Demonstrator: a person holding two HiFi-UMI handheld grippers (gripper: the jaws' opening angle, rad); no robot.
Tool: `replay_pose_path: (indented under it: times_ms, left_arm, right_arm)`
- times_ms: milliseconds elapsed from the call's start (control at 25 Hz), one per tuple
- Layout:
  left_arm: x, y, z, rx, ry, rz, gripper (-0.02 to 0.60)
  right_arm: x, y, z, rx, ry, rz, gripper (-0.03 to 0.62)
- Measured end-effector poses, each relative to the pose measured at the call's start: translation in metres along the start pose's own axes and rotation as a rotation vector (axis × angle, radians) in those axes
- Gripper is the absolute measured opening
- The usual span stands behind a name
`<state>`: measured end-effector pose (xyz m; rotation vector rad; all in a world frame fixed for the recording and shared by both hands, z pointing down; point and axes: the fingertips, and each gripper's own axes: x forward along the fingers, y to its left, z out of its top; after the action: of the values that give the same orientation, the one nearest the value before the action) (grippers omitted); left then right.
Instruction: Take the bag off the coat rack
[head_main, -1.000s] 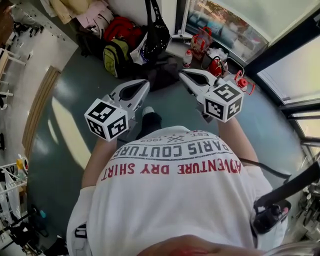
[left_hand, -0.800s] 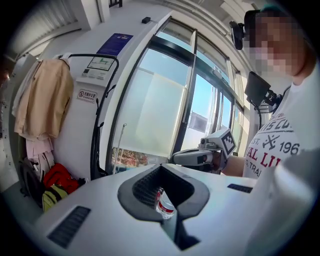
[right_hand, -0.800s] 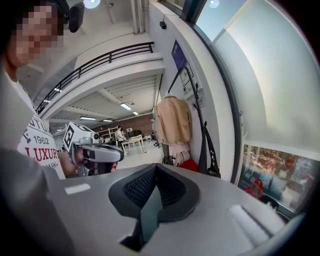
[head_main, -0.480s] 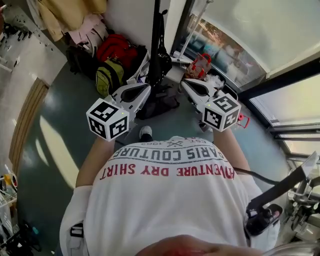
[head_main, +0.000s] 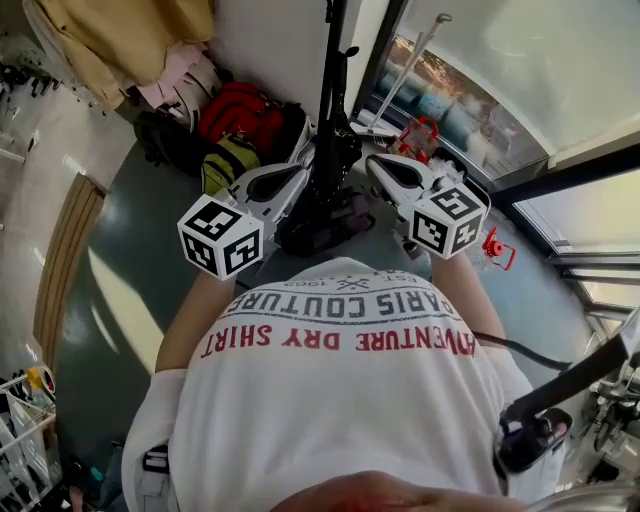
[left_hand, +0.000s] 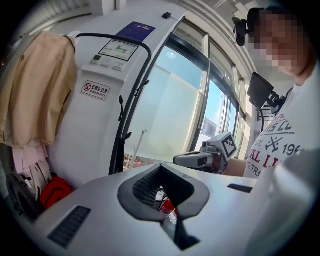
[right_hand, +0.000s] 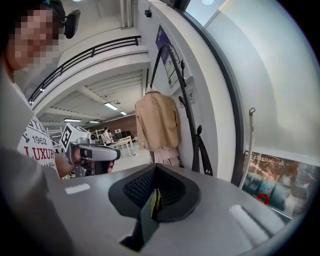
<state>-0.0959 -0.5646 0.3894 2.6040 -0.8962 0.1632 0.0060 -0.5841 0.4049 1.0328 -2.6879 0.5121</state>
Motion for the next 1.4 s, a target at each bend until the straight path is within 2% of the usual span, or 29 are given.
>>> replay_pose_path:
  times_ms: [480,720,840,960,1000,1280,1400]
  left_arm:
    - [0.035,0.051,0.019,-0.016,0.010,0.052,0.003]
    - [0.048,0.068,0.025,-0.036,0.013,0.091,0.003]
    - [0.047,0.079,0.025,-0.047,0.013,0.129,0.003]
    - [0.044,0.091,0.023,-0.066,0.020,0.173,0.003]
    - [0.042,0.094,0.021,-0.075,0.025,0.186,0.003]
    - [0.029,0.117,0.011,-0.126,0.038,0.270,0.003]
    - [0.026,0.124,0.008,-0.140,0.041,0.285,0.003]
  right_arm:
    - [0.050,-0.055,0.023,-0.004,-0.005,0.010,0.003]
    - [0.076,-0.093,0.033,-0.033,-0.025,-0.040,0.006]
    - [0.099,-0.108,0.032,-0.061,-0.014,-0.033,0.037]
    - [0.129,-0.125,0.030,-0.043,-0.003,-0.014,0.127]
    - [0.139,-0.130,0.029,-0.040,0.001,-0.013,0.140]
    - [0.194,-0.158,0.017,-0.011,0.036,-0.020,0.140]
    - [0.205,-0.167,0.014,-0.005,0.036,-0.052,0.139]
